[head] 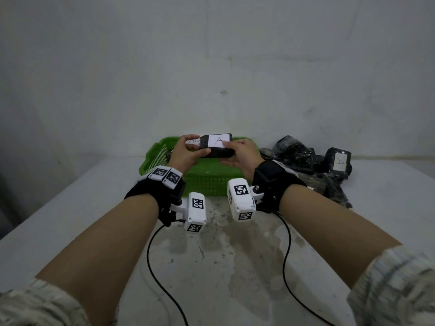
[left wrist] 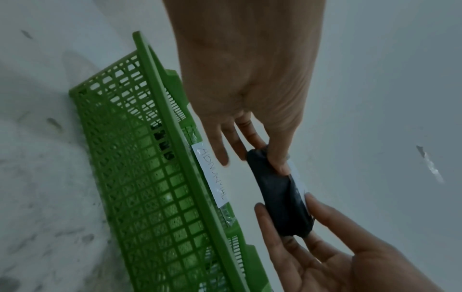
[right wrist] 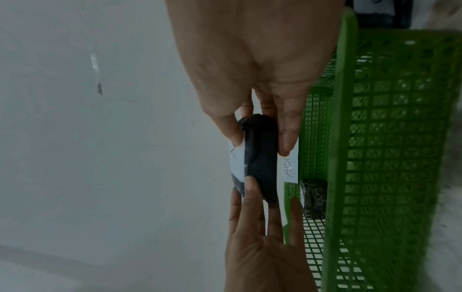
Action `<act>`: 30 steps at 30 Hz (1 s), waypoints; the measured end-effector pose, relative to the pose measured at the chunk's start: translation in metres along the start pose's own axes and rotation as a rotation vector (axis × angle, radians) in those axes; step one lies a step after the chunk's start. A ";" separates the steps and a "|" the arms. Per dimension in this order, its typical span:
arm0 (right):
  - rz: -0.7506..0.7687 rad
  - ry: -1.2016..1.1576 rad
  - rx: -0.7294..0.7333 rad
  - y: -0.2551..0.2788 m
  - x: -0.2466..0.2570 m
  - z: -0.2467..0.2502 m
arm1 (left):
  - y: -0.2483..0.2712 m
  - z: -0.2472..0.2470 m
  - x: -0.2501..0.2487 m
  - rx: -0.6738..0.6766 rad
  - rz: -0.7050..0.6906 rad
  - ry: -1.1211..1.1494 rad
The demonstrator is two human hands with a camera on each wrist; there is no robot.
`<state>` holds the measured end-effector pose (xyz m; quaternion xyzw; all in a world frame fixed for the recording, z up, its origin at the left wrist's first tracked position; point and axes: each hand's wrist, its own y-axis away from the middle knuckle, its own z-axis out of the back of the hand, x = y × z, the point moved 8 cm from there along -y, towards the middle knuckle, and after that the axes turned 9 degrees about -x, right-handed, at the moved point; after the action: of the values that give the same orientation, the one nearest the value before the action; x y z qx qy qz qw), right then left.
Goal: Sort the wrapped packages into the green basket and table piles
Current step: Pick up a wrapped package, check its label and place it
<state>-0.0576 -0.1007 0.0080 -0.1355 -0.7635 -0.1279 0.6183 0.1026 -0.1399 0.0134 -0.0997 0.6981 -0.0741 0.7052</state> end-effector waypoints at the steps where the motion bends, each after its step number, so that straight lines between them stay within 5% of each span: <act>1: -0.019 -0.006 -0.015 -0.003 -0.001 -0.001 | -0.005 0.010 0.002 -0.043 -0.011 -0.050; 5: -0.155 0.031 -0.072 -0.022 -0.013 -0.006 | -0.020 0.072 -0.001 -0.415 -0.075 -0.365; 8: -0.219 0.087 -0.111 -0.042 -0.019 -0.014 | -0.031 0.101 0.000 -0.525 -0.029 -0.617; 16: -0.181 0.359 -0.007 -0.128 -0.051 -0.042 | -0.068 0.112 0.049 -0.388 0.188 -0.795; 23: 0.071 1.171 0.167 -0.126 -0.040 -0.071 | -0.077 0.109 0.063 -0.282 0.157 -0.859; 30: 0.141 1.443 0.248 -0.152 -0.071 -0.085 | -0.077 0.111 0.067 -0.265 0.187 -0.905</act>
<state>-0.0215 -0.2762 -0.0483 0.0046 -0.1650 -0.0577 0.9846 0.2173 -0.2263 -0.0324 -0.1480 0.3306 0.1301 0.9230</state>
